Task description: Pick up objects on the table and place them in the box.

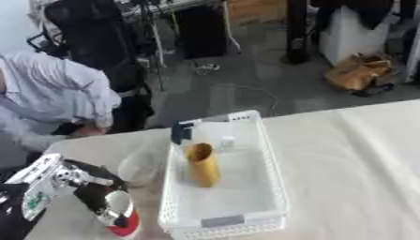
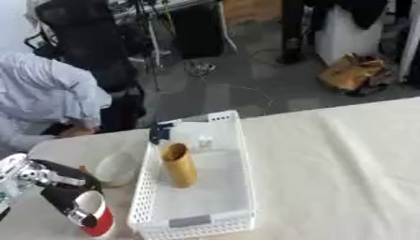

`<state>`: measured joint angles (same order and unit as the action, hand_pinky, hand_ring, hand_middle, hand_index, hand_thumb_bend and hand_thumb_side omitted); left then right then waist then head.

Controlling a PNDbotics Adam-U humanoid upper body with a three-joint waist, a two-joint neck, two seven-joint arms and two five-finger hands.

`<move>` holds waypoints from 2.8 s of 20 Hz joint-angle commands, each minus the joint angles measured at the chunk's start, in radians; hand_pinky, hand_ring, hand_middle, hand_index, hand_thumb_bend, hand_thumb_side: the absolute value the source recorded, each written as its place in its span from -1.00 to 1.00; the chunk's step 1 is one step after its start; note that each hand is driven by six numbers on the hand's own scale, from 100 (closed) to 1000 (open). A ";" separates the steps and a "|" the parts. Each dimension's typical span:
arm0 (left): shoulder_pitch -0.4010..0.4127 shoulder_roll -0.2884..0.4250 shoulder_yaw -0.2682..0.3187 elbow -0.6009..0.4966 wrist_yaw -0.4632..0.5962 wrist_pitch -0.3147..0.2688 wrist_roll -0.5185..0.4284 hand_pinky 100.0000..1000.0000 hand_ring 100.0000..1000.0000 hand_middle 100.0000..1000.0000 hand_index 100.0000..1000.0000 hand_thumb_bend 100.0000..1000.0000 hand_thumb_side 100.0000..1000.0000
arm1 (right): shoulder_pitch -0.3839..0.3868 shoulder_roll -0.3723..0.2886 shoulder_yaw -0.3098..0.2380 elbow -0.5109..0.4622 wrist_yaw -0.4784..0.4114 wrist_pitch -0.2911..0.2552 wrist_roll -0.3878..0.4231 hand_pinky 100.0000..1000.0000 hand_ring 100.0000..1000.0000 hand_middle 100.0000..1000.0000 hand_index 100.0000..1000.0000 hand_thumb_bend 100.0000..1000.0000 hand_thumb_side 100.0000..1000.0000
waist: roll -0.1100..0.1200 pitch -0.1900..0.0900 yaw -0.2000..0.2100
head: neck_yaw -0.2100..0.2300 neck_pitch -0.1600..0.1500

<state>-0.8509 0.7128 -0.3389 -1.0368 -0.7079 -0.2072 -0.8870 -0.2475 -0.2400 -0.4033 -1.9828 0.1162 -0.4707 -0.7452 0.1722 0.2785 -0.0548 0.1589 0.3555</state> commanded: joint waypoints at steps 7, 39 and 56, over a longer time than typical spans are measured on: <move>-0.012 0.018 -0.002 0.015 -0.062 -0.053 -0.020 1.00 1.00 1.00 1.00 0.98 0.46 | -0.011 -0.013 0.002 -0.017 -0.010 -0.014 -0.018 0.13 0.12 -0.22 -0.15 -1.00 0.48 | -0.009 -0.020 -0.001 | 0.002 -0.008; -0.017 -0.006 -0.017 0.099 -0.077 -0.049 -0.020 0.98 1.00 1.00 1.00 0.84 0.39 | -0.016 -0.018 0.004 -0.017 -0.016 -0.009 -0.034 0.14 0.12 -0.22 -0.16 -1.00 0.44 | -0.007 -0.020 -0.006 | 0.000 -0.011; -0.011 -0.018 -0.002 0.036 0.017 -0.025 -0.020 -0.05 0.15 0.40 0.81 0.41 0.49 | -0.013 -0.014 0.005 -0.017 -0.018 0.000 -0.030 0.15 0.12 -0.22 -0.16 -1.00 0.42 | -0.010 -0.021 -0.003 | -0.003 -0.014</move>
<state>-0.8506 0.6681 -0.3503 -0.9829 -0.7045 -0.2152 -0.8792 -0.2547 -0.2401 -0.3980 -1.9828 0.1027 -0.4597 -0.7593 0.1690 0.2783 -0.0605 0.1556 0.3487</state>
